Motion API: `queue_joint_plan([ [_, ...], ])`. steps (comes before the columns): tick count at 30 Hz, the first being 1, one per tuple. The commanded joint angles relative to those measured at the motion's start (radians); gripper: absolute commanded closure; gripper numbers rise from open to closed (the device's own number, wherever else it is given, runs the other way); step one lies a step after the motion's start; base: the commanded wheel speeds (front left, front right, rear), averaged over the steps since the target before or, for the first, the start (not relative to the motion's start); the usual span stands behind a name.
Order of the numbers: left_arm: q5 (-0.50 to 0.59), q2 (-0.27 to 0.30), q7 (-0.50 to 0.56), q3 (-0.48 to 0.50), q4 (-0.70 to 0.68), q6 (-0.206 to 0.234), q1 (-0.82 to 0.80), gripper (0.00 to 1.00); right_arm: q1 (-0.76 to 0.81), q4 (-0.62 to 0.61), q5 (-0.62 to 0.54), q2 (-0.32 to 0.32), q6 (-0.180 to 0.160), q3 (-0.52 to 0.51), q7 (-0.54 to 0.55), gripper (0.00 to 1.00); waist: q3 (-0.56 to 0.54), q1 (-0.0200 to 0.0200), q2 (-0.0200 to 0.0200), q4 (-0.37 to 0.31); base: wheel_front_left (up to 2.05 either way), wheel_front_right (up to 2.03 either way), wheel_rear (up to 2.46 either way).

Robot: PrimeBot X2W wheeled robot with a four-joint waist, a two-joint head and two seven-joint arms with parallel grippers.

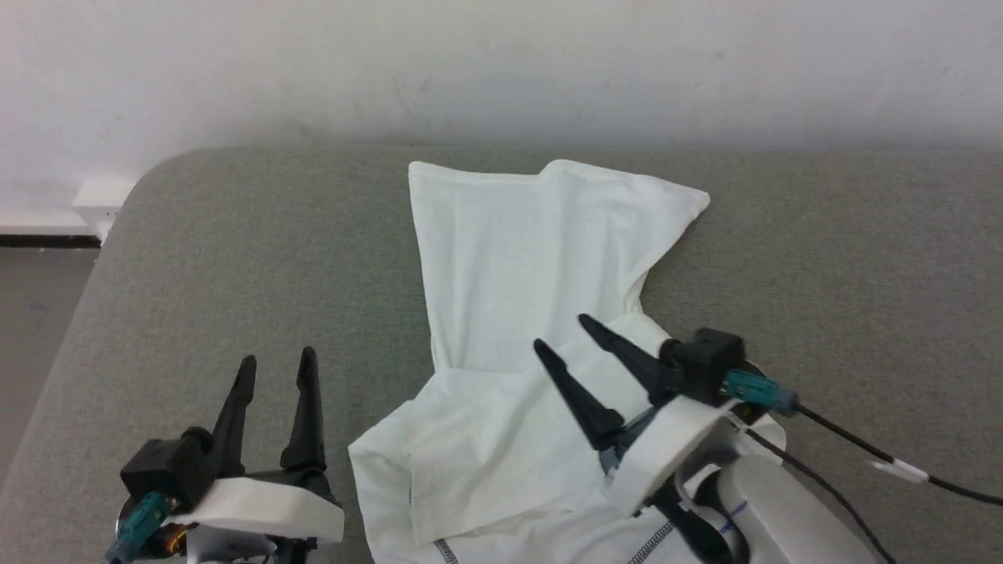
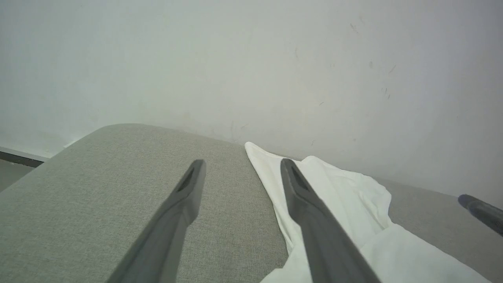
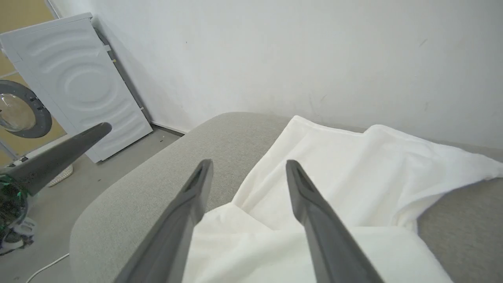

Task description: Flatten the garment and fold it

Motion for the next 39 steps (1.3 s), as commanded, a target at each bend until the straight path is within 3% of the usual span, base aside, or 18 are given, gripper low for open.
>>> queue_joint_plan([
  [1, 0.009, 0.008, 0.004, 0.008, -0.007, 0.010, 0.016, 0.00, 0.030, -0.019, -0.028, -0.005, -0.001, -0.034, -0.004, 0.00, -0.028, 0.0000, 0.0000, -0.039, 0.00, 0.00, 0.00],
  [9, 0.009, 0.041, 0.032, 0.050, -0.031, 0.047, 0.030, 0.00, 0.233, -0.250, -0.201, 0.007, -0.001, -0.368, 0.076, 0.00, -0.021, 0.0000, 0.0000, -0.092, 0.00, 0.00, 0.00],
  [16, -0.012, 0.096, 0.098, 0.078, -0.025, 0.038, -0.104, 0.00, 0.336, -0.468, -0.278, 0.040, -0.001, -0.535, 0.164, 0.00, 0.072, 0.0000, 0.0000, -0.138, 0.00, 0.00, 0.00],
  [22, -0.055, 0.166, 0.191, 0.067, 0.076, -0.041, -0.384, 0.00, 0.323, -0.567, -0.283, 0.054, -0.001, -0.562, 0.174, 0.00, 0.207, 0.0000, 0.0000, -0.195, 0.00, 0.00, 0.00],
  [28, -0.086, 0.222, 0.329, 0.022, 0.265, -0.118, -0.669, 0.00, 0.281, -0.581, -0.254, 0.056, -0.001, -0.541, 0.131, 0.00, 0.310, 0.0000, 0.0000, -0.246, 0.00, 0.00, 0.00],
  [39, -0.147, 0.330, 0.732, -0.041, 0.624, -0.161, -1.002, 0.00, 0.206, -0.528, -0.216, 0.056, -0.001, -0.467, 0.069, 0.00, 0.437, 0.0000, 0.0000, -0.338, 0.00, 0.00, 0.00],
])
